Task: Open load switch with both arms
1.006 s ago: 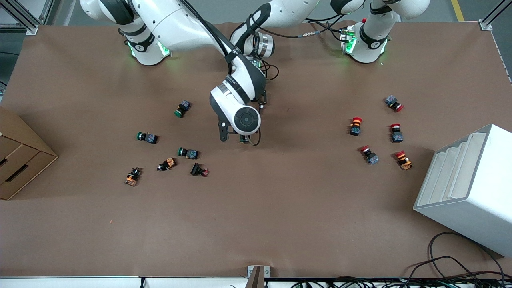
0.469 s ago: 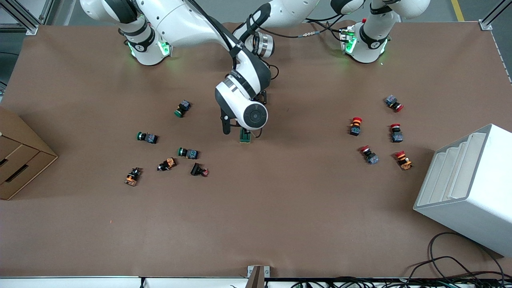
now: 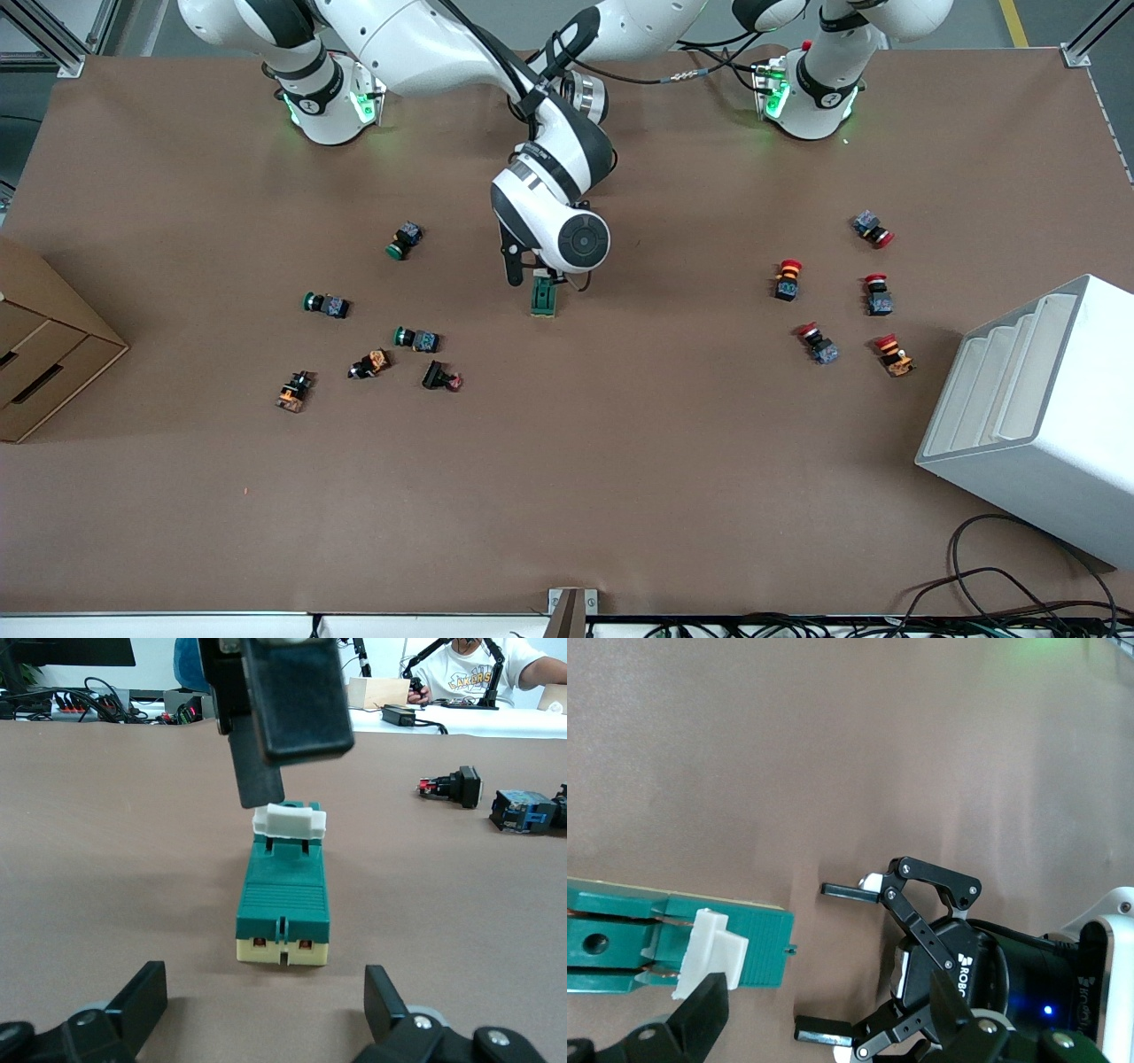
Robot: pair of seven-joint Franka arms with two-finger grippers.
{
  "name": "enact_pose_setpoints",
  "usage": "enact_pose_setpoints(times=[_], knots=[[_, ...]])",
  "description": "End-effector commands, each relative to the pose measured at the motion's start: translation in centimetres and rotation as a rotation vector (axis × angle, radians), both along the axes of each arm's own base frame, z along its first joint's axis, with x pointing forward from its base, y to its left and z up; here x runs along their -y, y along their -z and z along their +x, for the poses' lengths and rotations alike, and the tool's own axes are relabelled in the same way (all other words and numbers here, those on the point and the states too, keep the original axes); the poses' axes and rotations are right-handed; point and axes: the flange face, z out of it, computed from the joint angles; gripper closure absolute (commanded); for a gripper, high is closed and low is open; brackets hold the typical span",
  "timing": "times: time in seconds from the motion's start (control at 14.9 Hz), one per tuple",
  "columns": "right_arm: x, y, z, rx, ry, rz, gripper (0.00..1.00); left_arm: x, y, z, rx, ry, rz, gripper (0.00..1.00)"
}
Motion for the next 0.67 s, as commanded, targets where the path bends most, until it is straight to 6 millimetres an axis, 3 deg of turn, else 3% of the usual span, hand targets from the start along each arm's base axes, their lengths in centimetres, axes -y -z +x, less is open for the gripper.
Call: enact_pose_setpoints(times=[0.0, 0.4, 0.6], knots=[[0.1, 0.6, -0.6, -0.014, -0.012, -0.011, 0.0, -0.8, 2.5, -1.0, -0.047, -0.012, -0.001, 0.01], [0.7, 1.7, -0.9, -0.035, -0.039, -0.017, 0.0, -0.8, 2.7, -1.0, -0.048, -0.013, 0.001, 0.01], [1.0, 0.0, 0.6, -0.017, -0.047, 0.017, 0.0, -0.8, 2.7, -1.0, -0.048, -0.013, 0.001, 0.01]])
